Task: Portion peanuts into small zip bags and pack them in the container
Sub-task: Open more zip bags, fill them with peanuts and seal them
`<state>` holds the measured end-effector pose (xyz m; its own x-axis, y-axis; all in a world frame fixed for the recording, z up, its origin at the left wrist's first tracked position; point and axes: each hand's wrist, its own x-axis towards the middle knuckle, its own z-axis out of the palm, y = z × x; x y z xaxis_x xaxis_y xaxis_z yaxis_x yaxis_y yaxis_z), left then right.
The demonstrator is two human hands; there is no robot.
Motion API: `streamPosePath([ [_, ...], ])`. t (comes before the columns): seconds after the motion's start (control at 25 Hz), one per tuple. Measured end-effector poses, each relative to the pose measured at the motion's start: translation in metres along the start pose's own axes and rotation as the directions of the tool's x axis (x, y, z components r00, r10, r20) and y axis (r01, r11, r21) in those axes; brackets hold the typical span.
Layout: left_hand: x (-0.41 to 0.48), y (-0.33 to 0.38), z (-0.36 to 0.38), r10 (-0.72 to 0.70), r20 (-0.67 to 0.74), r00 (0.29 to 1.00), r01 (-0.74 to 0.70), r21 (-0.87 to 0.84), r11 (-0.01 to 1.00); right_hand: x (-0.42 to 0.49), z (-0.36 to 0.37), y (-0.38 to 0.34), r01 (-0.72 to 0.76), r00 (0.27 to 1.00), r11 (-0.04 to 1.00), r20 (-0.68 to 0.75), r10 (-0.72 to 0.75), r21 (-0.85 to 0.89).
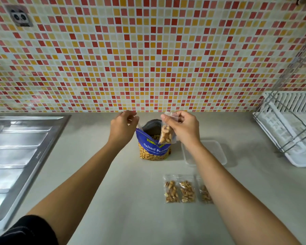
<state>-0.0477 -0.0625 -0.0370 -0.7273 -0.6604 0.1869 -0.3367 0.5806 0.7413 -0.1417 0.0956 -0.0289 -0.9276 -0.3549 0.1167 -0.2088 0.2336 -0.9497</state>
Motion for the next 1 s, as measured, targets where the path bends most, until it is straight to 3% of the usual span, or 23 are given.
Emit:
streamPosePath([
  [0.04,-0.01,0.003,-0.004,0.042,-0.023,0.999,-0.043,-0.058,0.997,-0.002,0.001,-0.001,0.003,1.0,1.0,-0.004,-0.003,0.003],
  [0.12,-0.03,0.005,-0.007,0.096,0.12,0.988,-0.068,-0.22,0.973,-0.006,0.007,-0.001,0.0,1.0,1.0,-0.01,0.0,0.025],
  [0.2,-0.047,0.005,-0.001,0.082,0.345,0.935,0.061,-0.384,0.921,-0.011,0.015,0.002,-0.014,1.0,0.999,0.001,0.014,0.037],
  [0.24,-0.052,0.002,0.005,0.063,0.393,0.917,0.123,-0.43,0.895,-0.015,0.018,0.004,-0.023,1.0,0.999,0.018,0.022,0.032],
  [0.36,-0.067,-0.009,0.022,-0.034,0.409,0.912,0.275,-0.549,0.789,-0.024,0.016,0.017,-0.079,0.991,0.996,0.113,0.074,0.036],
  [0.44,-0.079,-0.022,0.032,-0.093,0.462,0.882,0.381,-0.582,0.719,-0.029,0.009,0.035,-0.15,0.953,0.985,0.279,0.121,0.085],
  [0.52,-0.09,-0.038,0.037,-0.131,0.551,0.824,0.48,-0.555,0.68,-0.037,0.004,0.055,-0.228,0.895,0.965,0.418,0.155,0.13],
  [0.64,-0.104,-0.057,0.047,-0.169,0.663,0.73,0.585,-0.477,0.656,-0.051,0.009,0.084,-0.298,0.865,0.952,0.44,0.239,0.068],
  [0.8,-0.118,-0.077,0.067,-0.271,0.627,0.73,0.532,-0.272,0.802,-0.062,0.024,0.116,-0.192,0.895,0.954,0.358,0.266,-0.229],
  [0.88,-0.123,-0.087,0.078,-0.372,0.594,0.713,0.575,-0.192,0.795,-0.066,0.029,0.129,-0.106,0.914,0.902,0.317,0.254,-0.418],
  [1.0,-0.131,-0.097,0.089,-0.468,0.578,0.669,0.627,-0.099,0.773,-0.073,0.033,0.139,-0.087,0.92,0.81,0.266,0.289,-0.58],
])
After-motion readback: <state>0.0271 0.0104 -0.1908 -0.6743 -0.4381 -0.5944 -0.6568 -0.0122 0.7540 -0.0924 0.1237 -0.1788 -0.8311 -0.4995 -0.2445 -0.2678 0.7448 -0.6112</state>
